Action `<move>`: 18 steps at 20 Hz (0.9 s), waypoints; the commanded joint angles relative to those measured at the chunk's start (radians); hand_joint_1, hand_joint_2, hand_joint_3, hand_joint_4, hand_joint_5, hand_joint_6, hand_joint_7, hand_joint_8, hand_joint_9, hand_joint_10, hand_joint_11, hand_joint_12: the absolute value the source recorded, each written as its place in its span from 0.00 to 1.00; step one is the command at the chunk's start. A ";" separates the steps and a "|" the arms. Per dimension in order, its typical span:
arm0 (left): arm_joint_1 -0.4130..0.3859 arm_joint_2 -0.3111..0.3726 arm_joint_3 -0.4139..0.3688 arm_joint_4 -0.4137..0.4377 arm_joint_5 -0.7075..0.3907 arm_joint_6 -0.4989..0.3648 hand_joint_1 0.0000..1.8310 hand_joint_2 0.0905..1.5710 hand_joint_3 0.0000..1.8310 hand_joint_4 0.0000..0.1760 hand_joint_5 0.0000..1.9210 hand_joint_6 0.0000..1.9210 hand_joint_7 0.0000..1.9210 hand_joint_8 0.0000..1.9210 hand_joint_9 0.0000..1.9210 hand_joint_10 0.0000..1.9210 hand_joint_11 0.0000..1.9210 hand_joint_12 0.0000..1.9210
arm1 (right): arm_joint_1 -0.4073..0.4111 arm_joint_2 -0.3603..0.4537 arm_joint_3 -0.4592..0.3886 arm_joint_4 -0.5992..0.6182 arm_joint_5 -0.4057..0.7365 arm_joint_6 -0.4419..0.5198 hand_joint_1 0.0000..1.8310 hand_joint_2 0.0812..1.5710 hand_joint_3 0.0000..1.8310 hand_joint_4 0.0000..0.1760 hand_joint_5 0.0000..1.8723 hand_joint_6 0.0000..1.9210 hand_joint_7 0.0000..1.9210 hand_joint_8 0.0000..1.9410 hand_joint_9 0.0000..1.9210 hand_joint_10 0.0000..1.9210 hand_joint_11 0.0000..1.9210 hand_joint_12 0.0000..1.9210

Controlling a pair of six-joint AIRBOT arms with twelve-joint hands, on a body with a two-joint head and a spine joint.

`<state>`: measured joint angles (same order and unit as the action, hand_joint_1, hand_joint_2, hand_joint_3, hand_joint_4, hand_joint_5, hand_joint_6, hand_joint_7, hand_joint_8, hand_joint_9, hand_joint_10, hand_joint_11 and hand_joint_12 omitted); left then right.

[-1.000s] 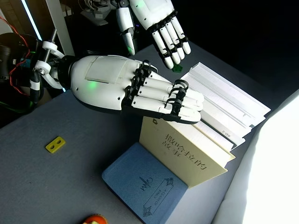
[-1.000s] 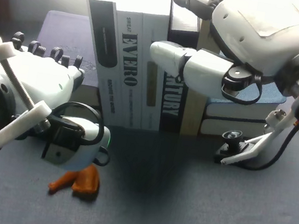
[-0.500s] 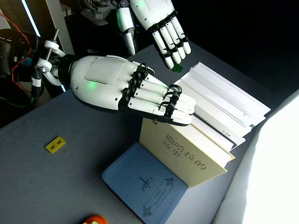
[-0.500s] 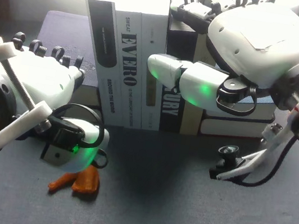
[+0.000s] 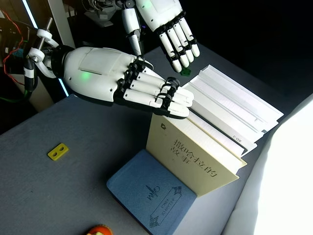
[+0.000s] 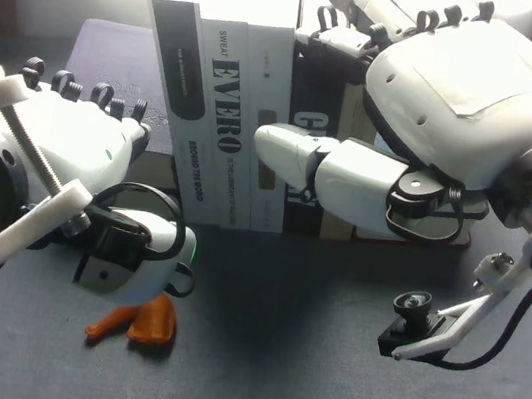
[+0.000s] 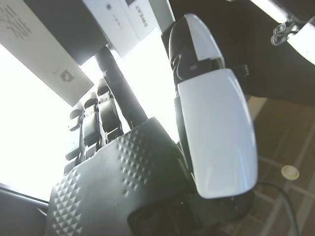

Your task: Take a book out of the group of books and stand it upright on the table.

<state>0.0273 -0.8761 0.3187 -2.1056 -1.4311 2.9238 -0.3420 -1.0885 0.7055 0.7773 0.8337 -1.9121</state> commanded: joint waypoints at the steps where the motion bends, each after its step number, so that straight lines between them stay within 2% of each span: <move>1: -0.008 -0.001 -0.001 0.092 -0.003 -0.002 0.00 0.87 0.00 0.06 0.02 0.00 0.01 0.00 0.00 0.00 0.00 0.00 | 0.001 0.002 -0.010 -0.063 0.060 0.004 0.00 0.74 0.00 0.00 0.27 0.03 0.02 0.00 0.00 0.00 0.00 0.00; 3: -0.008 -0.001 -0.001 0.092 -0.003 -0.002 0.00 0.87 0.00 0.04 0.02 0.00 0.01 0.00 0.01 0.00 0.00 0.00 | 0.005 0.003 -0.010 -0.062 0.064 0.004 0.00 0.74 0.00 0.00 0.27 0.03 0.02 0.00 0.00 0.00 0.00 0.00; 9: -0.008 -0.001 -0.001 0.092 -0.003 -0.003 0.00 0.86 0.00 0.11 0.02 0.00 0.02 0.00 0.01 0.00 0.00 0.00 | 0.001 0.019 -0.035 -0.047 0.050 -0.019 0.00 0.75 0.00 0.00 0.30 0.04 0.01 0.00 0.00 0.00 0.00 0.00; 12: -0.008 -0.001 -0.001 0.092 -0.003 -0.003 0.00 0.86 0.00 0.07 0.02 0.00 0.02 0.00 0.01 0.00 0.00 0.00 | -0.005 0.038 -0.065 -0.047 0.034 -0.031 0.00 0.75 0.00 0.00 0.30 0.04 0.01 0.00 0.00 0.00 0.00 0.00; 18: -0.008 -0.001 -0.001 0.092 -0.003 -0.004 0.00 0.87 0.00 0.08 0.02 0.00 0.01 0.00 0.00 0.00 0.00 0.00 | -0.036 0.071 -0.137 -0.046 0.015 -0.074 0.00 0.74 0.00 0.00 0.32 0.04 0.02 0.00 0.00 0.00 0.00 0.00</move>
<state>0.0273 -0.8761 0.3187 -2.1056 -1.4307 2.9231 -0.3813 -1.0138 0.5694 0.7700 0.8257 -1.9881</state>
